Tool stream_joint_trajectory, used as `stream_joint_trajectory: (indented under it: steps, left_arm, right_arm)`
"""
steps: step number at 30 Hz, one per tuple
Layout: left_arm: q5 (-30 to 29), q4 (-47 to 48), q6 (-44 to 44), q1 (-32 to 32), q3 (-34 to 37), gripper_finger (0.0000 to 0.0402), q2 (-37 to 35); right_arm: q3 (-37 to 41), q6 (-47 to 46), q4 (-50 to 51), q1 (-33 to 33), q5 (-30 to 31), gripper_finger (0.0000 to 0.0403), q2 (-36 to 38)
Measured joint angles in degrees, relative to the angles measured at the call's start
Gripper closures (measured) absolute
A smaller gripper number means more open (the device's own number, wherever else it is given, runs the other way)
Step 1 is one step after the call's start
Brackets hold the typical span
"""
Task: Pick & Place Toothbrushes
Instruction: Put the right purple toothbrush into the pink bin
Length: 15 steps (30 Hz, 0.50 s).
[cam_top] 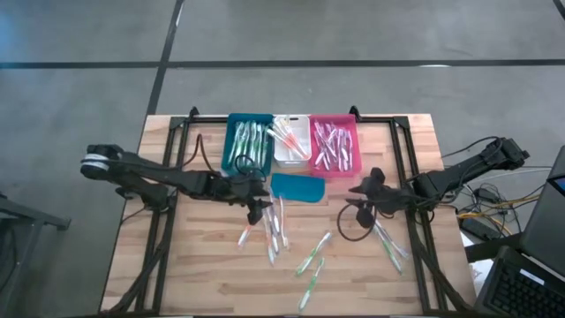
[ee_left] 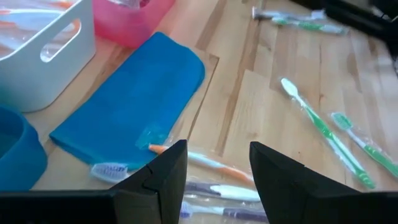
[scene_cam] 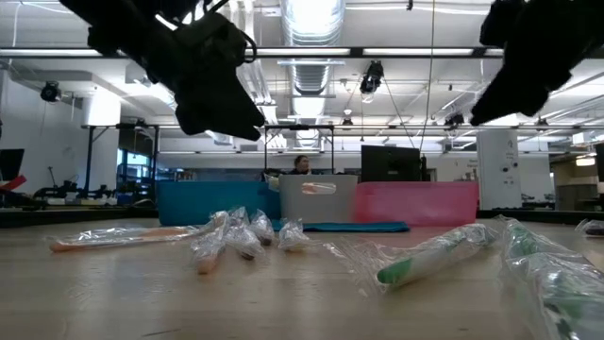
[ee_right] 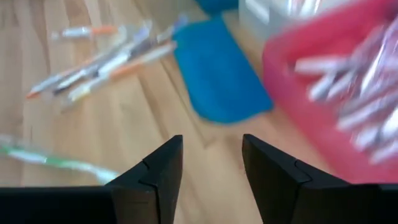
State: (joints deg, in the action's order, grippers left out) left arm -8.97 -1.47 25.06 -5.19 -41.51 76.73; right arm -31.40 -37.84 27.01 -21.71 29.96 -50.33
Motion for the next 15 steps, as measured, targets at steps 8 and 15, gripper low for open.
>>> stream_joint_trajectory:
  steps: [8, 15]
  left_arm:
    - [-0.11, -8.78, -0.02, 0.00, 4.59, 0.0223, 0.00]
    - [-0.13, -10.52, -0.04, 0.00, 5.65, 0.0223, 0.00]
  right_arm:
    - [-0.07, -16.78, 13.57, 0.02, -10.21, 0.0275, 0.00]
    - [0.06, -30.69, 24.11, -0.01, -16.92, 0.0296, -0.02]
